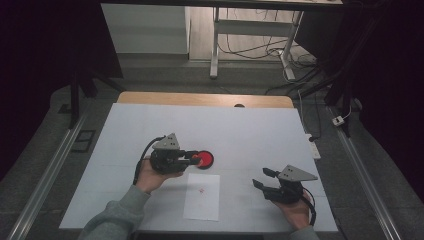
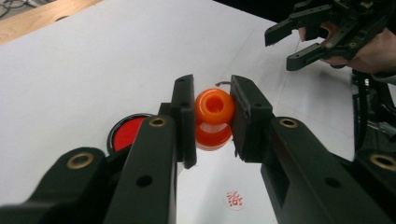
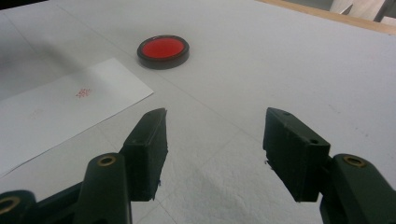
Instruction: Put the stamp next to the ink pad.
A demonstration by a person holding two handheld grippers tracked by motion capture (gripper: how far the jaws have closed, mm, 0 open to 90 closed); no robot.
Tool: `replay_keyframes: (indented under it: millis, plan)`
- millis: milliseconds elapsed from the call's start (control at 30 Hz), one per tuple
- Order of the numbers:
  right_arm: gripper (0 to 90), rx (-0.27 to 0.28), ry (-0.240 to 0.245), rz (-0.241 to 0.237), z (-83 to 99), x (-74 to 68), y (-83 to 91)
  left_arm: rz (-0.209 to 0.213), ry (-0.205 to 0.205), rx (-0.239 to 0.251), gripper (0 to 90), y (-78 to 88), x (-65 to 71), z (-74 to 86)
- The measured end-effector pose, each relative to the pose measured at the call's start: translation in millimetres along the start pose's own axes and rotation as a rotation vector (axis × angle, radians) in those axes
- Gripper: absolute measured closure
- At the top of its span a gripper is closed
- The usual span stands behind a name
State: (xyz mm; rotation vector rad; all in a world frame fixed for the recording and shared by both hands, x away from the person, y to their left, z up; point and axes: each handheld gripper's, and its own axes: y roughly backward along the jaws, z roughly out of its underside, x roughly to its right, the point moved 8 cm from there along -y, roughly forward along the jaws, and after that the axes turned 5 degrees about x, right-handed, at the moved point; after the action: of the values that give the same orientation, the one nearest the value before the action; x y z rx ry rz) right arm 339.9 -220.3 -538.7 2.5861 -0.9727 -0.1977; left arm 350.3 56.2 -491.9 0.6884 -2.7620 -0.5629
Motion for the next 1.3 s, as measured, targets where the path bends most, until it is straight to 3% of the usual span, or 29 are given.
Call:
replay_keyframes:
  millis: [433, 667, 833, 1300]
  plan:
    - [39.4, -0.009, -0.007, 0.003, 2.6, 2.8, -0.4, -0.062, 0.029, 0.014, 72.4, 12.1, -18.1, 0.4]
    - [39.3, -0.008, -0.019, 0.003, 4.5, 6.3, -0.4, -0.131, 0.06, -0.005, 72.3, 13.4, -42.9, 9.1]
    - [39.3, -0.013, -0.03, 0.008, 8.5, 8.9, 2.1, -0.199, 0.077, -0.044, 72.3, 7.5, -63.0, 21.8]
    - [39.5, -0.019, -0.02, 0.022, 10.7, 7.3, 8.0, -0.224, 0.098, -0.083, 72.1, -8.6, -78.2, 35.7]
